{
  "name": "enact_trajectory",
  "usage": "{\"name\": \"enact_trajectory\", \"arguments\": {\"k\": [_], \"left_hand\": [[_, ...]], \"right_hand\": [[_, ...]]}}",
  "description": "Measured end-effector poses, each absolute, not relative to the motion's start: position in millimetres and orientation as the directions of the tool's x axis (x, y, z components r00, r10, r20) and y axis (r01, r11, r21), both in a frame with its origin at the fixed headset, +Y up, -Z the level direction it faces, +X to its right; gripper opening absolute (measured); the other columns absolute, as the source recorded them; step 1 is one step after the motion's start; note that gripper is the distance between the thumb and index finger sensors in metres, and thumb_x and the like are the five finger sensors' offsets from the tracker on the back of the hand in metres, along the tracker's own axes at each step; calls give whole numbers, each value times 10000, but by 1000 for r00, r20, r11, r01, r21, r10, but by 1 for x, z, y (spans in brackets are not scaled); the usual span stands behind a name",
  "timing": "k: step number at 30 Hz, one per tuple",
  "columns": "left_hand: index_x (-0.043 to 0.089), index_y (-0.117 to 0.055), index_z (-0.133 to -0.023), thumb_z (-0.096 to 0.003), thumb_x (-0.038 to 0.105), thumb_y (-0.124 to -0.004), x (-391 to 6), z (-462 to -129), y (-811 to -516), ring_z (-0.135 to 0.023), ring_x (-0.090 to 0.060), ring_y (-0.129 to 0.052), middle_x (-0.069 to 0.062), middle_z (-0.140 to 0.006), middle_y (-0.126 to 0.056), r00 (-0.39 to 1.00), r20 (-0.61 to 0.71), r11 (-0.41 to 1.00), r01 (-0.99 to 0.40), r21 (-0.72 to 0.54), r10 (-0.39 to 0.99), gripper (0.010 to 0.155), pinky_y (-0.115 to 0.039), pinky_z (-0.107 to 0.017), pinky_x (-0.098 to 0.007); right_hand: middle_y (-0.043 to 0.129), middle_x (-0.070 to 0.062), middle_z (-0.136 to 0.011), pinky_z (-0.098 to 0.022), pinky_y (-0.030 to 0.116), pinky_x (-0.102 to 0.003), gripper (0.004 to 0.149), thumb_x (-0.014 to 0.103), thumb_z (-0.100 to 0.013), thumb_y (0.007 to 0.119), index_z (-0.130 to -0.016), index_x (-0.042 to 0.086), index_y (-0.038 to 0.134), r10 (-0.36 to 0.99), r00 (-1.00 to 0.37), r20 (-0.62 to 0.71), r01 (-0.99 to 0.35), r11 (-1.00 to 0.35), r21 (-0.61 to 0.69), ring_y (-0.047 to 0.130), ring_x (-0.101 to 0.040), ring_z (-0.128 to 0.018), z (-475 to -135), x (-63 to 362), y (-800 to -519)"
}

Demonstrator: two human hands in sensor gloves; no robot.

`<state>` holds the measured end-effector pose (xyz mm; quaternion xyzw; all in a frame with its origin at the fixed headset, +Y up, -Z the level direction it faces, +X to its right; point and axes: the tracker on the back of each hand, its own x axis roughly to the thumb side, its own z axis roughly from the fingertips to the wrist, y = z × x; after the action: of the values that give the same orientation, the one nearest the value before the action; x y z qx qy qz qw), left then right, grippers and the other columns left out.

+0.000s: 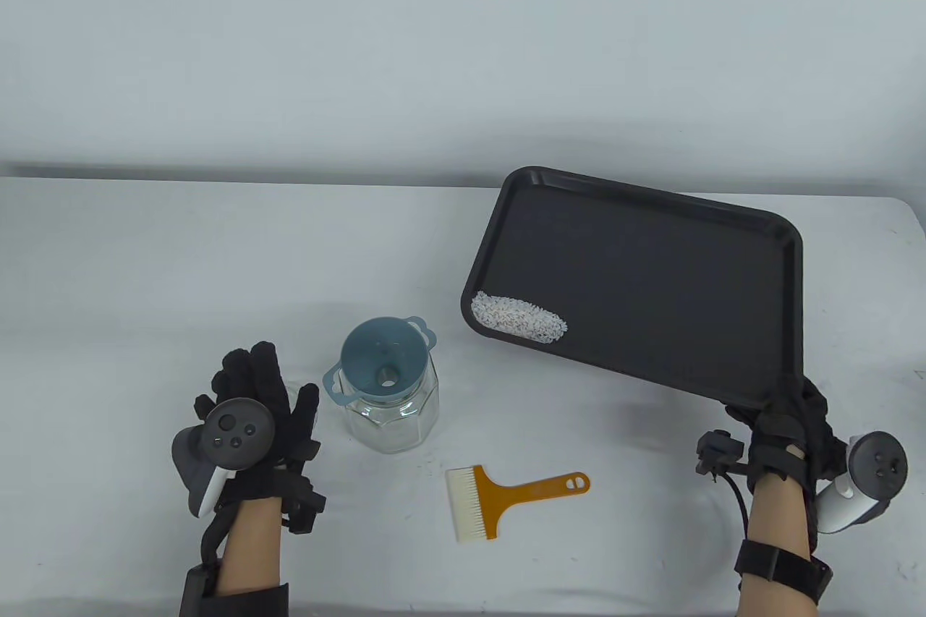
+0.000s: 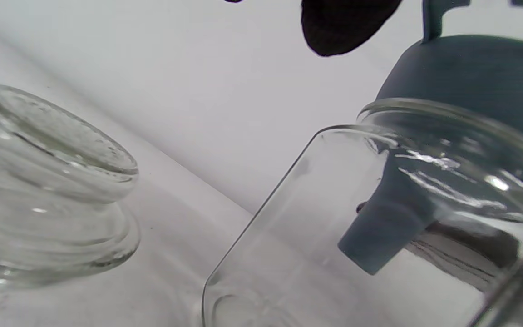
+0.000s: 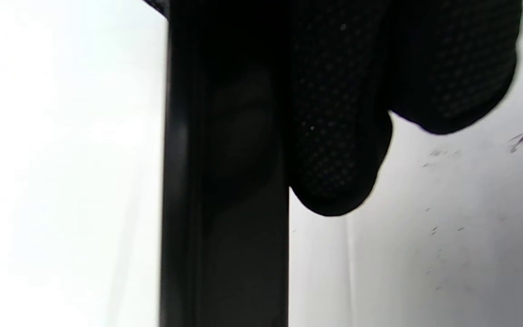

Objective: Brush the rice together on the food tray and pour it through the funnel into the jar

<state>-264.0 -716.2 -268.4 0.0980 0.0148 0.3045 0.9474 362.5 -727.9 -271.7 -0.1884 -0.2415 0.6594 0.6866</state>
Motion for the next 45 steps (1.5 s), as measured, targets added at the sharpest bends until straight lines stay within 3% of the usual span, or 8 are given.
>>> {"name": "enact_trajectory", "arguments": {"k": [11, 14, 18, 28, 32, 39, 45], "left_hand": [[-33, -320, -1144, -582, 381, -576, -276, -266, -694, -909, -810, -367, -480, -1093, -335, 602, 116, 552, -781, 290, 790, 743, -128, -534, -870], [-52, -427, -1134, -583, 391, -582, -275, -270, -682, -870, -798, -513, -483, -1064, -492, 529, 151, 480, -834, 271, 835, 723, -159, -535, -877], [-81, -483, -1114, -581, 399, -607, -266, -281, -665, -861, -796, -531, -482, -1050, -533, 433, 194, 392, -894, 217, 880, 727, -161, -535, -878], [-147, -583, -1047, -573, 389, -649, -243, -312, -635, -816, -789, -595, -489, -991, -626, 414, 131, 411, -910, 47, 901, 719, -157, -530, -878], [-154, -619, -1008, -563, 295, -660, -239, -320, -629, -800, -779, -625, -471, -963, -667, 400, 103, 399, -916, 30, 911, 633, -157, -531, -881], [-159, -602, -1027, -533, 202, -705, -245, -331, -631, -843, -786, -569, -475, -994, -622, 318, 60, 322, -944, -71, 946, 620, -90, -508, -894], [-140, -667, -1017, -506, 150, -727, -243, -340, -634, -887, -784, -501, -458, -1031, -576, 355, 54, 359, -927, -109, 933, 590, -60, -495, -897]], "right_hand": [[805, -291, -662, -348, 833, -463, 514, 234, -542, 541, -855, -143, 385, 981, 82, 178, -889, 152, -433, 1070, -284, -350, -284, 324, -703], [807, -286, -663, -350, 835, -460, 513, 237, -544, 542, -858, -138, 388, 976, 88, 199, -906, 162, -391, 1070, -281, -351, -287, 313, -695], [812, -281, -664, -351, 834, -460, 511, 241, -545, 545, -863, -131, 395, 970, 76, 231, -928, 153, -339, 1071, -280, -346, -293, 295, -682], [830, -278, -649, -337, 835, -460, 506, 247, -543, 560, -867, -119, 428, 957, 85, 277, -951, 160, -264, 1074, -283, -314, -309, 266, -661], [838, -276, -645, -331, 835, -460, 506, 252, -543, 569, -870, -113, 444, 951, 83, 297, -951, 164, -261, 1070, -283, -315, -315, 261, -655], [858, -262, -654, -332, 828, -460, 504, 273, -546, 586, -894, -76, 480, 932, 43, 360, -947, 153, -284, 1069, -285, -311, -321, 262, -643], [868, -247, -669, -341, 826, -458, 504, 291, -550, 592, -911, -48, 501, 914, -6, 407, -944, 129, -303, 1072, -281, -315, -321, 268, -635]]}}
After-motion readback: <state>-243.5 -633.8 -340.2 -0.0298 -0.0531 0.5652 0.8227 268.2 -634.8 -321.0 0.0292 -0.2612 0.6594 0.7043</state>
